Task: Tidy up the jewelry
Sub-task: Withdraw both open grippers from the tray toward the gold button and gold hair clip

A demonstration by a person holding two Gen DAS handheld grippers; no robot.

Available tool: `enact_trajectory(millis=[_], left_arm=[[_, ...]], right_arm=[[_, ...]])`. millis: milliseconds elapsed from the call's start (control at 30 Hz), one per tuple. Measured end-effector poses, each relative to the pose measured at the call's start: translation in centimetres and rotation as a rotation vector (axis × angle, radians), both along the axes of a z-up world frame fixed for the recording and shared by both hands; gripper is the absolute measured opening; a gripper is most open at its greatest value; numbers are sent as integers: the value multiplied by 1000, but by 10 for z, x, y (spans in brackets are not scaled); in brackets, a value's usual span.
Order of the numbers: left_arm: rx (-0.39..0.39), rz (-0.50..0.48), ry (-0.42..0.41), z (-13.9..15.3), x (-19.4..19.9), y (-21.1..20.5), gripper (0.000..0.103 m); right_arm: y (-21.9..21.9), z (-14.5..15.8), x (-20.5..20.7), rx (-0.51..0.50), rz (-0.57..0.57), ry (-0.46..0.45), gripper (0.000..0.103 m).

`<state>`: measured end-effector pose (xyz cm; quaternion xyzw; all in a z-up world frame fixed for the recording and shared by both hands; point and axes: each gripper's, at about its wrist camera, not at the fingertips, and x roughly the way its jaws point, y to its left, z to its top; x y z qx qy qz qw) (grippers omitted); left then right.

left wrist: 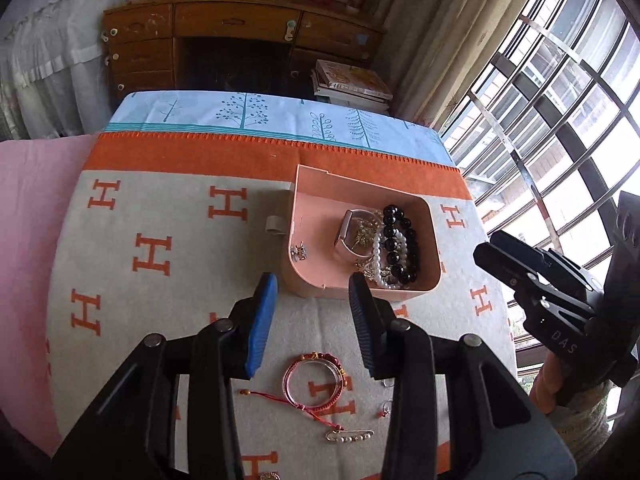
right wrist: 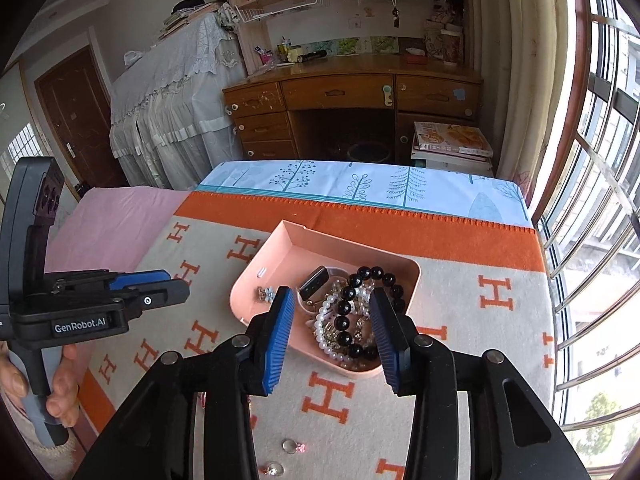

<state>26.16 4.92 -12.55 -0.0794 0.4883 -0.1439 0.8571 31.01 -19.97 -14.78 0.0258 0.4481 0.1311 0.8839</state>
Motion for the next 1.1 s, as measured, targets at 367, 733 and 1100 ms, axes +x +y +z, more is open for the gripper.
enact_trajectory(millis=[367,733,1100], left_arm=[[-110,-60,-108,46,-71,8,64],[-112,-42,-144,39,-135,20,65],[-110,-1,-60,-22,-158,41,65]], right_arm=[[-20,22,-83,1,-18,-19,40],[-27,26,-168,17,-44,-39,44],[-46,5,-235,-72,-107,-88,52]])
